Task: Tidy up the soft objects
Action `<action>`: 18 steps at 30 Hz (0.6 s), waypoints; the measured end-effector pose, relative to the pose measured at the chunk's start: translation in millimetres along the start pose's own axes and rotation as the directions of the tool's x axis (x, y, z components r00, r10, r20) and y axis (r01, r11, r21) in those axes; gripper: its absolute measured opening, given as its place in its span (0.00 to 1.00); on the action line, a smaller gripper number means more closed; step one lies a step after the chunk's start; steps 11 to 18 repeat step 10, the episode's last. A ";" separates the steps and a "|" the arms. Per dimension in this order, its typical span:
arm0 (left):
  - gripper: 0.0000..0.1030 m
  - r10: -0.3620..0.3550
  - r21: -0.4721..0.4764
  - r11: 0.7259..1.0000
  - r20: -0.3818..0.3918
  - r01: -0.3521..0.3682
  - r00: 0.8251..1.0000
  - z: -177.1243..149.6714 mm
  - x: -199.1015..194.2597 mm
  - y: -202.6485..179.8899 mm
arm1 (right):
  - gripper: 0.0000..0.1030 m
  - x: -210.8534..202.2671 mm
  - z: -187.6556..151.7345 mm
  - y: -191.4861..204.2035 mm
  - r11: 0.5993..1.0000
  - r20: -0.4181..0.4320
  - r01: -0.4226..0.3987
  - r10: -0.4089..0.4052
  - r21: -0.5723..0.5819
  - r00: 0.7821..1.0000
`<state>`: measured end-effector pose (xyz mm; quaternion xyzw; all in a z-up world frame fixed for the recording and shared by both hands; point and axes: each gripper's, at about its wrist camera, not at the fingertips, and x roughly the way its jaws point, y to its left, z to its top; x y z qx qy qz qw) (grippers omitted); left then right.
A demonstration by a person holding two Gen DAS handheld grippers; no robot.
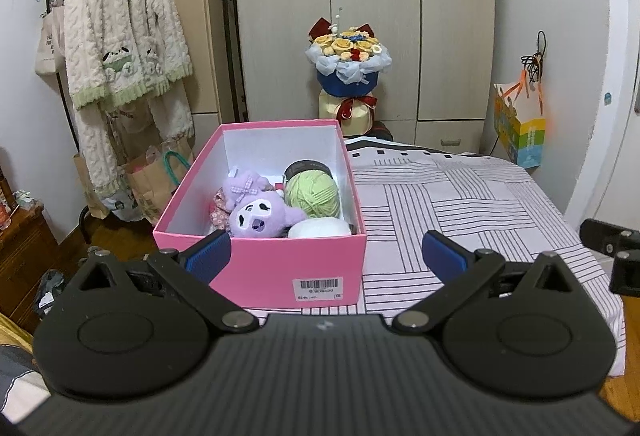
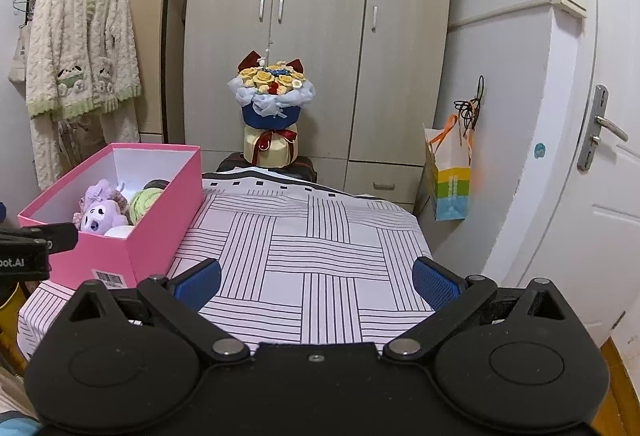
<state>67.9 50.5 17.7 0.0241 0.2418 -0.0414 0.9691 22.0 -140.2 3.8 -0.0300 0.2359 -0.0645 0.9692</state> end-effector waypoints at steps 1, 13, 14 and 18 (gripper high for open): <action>1.00 0.001 -0.001 1.000 -0.001 -0.001 1.000 0.1 0.4 1.0 | 1.00 0.1 -0.6 -0.2 1.000 -0.002 0.002 -0.002 0.004 1.000; 1.00 -0.005 -0.021 1.000 0.023 0.006 1.000 1.6 -4.7 3.3 | 1.00 8.1 -3.7 -5.2 1.000 -0.035 0.015 -0.014 0.027 0.999; 1.00 -0.005 -0.021 1.000 0.023 0.006 1.000 1.6 -4.7 3.3 | 1.00 8.1 -3.7 -5.2 1.000 -0.035 0.015 -0.014 0.027 0.999; 1.00 -0.005 -0.021 1.000 0.023 0.006 1.000 1.6 -4.7 3.3 | 1.00 8.1 -3.7 -5.2 1.000 -0.035 0.015 -0.014 0.027 0.999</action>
